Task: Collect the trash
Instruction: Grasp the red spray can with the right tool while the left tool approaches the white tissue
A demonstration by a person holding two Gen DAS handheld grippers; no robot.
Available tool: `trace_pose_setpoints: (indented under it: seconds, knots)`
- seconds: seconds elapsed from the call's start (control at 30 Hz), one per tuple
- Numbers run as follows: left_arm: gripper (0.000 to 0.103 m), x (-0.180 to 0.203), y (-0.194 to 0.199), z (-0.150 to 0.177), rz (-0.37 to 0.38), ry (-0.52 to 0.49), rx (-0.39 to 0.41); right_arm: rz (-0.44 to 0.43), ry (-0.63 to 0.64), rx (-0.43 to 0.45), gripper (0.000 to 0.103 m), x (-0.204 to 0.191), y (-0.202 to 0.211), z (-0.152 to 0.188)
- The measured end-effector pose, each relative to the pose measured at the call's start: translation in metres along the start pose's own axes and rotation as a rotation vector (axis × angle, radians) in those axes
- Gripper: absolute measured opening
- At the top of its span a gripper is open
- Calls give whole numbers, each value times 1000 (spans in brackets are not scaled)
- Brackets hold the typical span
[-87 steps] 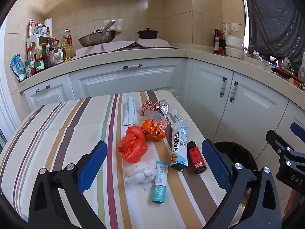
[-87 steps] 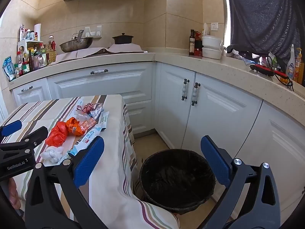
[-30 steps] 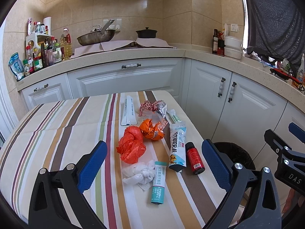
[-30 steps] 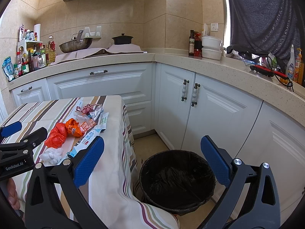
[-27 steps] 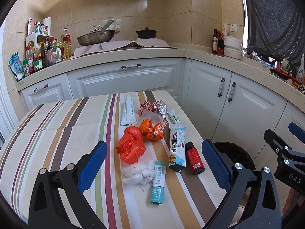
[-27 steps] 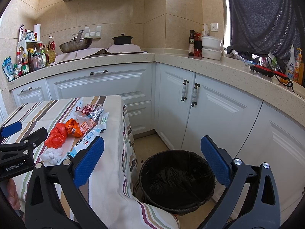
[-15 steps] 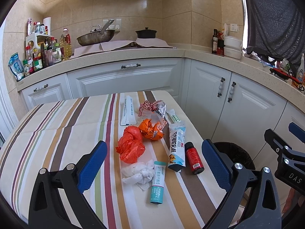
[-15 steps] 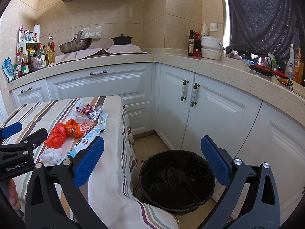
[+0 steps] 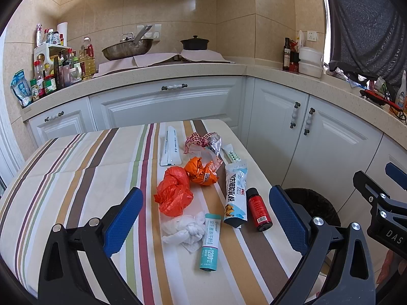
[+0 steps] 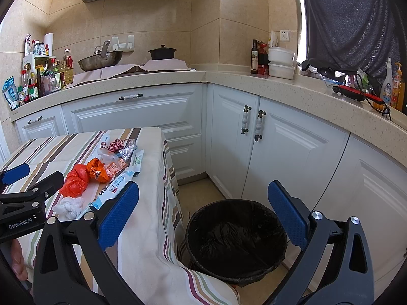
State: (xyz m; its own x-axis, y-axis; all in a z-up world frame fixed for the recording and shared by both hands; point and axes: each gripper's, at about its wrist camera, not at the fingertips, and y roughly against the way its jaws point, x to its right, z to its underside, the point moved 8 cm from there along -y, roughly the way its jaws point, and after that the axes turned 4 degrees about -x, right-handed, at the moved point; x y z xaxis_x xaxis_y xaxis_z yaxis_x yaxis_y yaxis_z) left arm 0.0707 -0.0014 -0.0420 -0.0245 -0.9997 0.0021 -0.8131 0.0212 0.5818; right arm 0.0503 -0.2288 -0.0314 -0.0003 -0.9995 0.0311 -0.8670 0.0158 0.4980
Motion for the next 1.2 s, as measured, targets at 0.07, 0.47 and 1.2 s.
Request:
trace_pose_setpoints:
  seconds: [0.07, 0.47, 1.2]
  knots:
    - [97, 0, 0, 0, -1, -1, 0, 1, 0, 0, 99, 0, 0, 0]
    - [97, -5, -4, 8, -3, -2, -4, -10, -2, -12, 99, 1, -2, 5]
    - [96, -70, -20, 45, -76, 35, -109, -229, 93, -190, 57, -92, -62, 49]
